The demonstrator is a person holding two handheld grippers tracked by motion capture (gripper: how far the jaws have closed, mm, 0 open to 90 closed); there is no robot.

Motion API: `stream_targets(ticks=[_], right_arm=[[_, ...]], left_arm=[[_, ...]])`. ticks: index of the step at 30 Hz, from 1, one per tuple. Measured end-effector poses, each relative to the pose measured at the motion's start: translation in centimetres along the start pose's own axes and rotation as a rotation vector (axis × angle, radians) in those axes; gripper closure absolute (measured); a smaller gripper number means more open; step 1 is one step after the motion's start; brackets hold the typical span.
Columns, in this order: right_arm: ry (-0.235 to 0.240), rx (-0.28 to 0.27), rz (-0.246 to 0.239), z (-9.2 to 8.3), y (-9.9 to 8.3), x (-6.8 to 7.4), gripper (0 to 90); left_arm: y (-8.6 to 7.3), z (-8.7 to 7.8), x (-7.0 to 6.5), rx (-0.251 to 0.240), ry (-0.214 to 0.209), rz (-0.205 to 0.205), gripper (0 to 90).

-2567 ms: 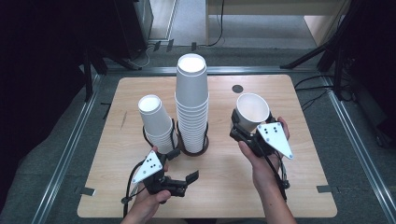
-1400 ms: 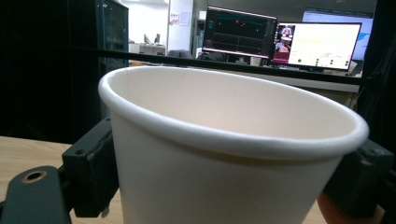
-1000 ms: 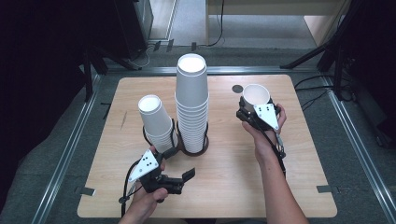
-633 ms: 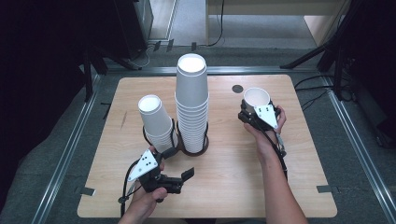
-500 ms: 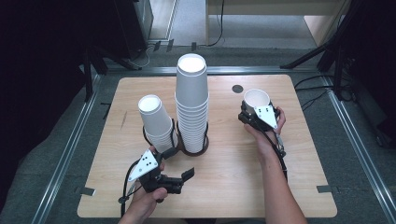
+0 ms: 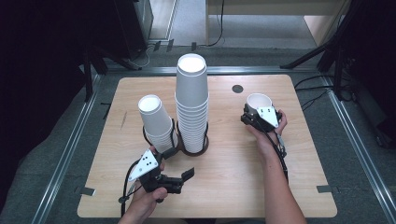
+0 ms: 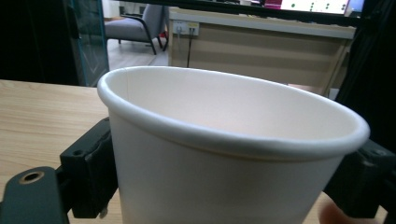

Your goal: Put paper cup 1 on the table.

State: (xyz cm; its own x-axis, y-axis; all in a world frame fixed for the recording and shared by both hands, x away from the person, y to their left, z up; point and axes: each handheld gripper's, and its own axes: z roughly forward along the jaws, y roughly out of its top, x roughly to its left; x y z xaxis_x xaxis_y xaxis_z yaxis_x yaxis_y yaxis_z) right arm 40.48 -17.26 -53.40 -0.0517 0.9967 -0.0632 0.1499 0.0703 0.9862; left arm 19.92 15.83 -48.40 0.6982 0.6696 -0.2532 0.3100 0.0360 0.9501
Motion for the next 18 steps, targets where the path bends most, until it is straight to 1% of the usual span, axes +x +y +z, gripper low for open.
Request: stream_targets(ticks=[3, 4, 8, 12, 13, 15, 18], right_arm=[[-0.007, 0.015, 0.009, 0.09, -0.19, -0.10, 11.4], [-0.012, 0.020, 0.021, 0.09, -0.24, -0.08, 11.3], [-0.014, 0.020, 0.031, -0.06, -0.29, -0.19, 10.9], [0.012, 0.038, 0.047, -0.36, -0.24, -0.16, 9.6], [0.011, 0.045, 0.039, -0.42, -0.23, -0.13, 8.5], [0.020, 0.071, 0.037, -0.52, -0.32, -0.06, 3.4], [0.029, 0.082, 0.053, -0.76, -0.51, -0.31, 0.0]], left_arm=[[0.01, -0.02, 0.00, 0.000, 0.001, 0.001, 1.5], [0.00, -0.02, 0.01, 0.000, 0.001, 0.001, 1.5], [-0.01, -0.01, 0.02, 0.001, 0.000, -0.001, 1.5], [-0.02, 0.03, -0.05, 0.002, -0.001, -0.001, 1.5], [-0.01, 0.02, -0.06, 0.004, -0.001, -0.001, 1.5], [0.00, 0.01, -0.08, 0.005, -0.002, 0.000, 1.5], [-0.01, 0.00, -0.10, 0.005, -0.001, 0.001, 1.5]])
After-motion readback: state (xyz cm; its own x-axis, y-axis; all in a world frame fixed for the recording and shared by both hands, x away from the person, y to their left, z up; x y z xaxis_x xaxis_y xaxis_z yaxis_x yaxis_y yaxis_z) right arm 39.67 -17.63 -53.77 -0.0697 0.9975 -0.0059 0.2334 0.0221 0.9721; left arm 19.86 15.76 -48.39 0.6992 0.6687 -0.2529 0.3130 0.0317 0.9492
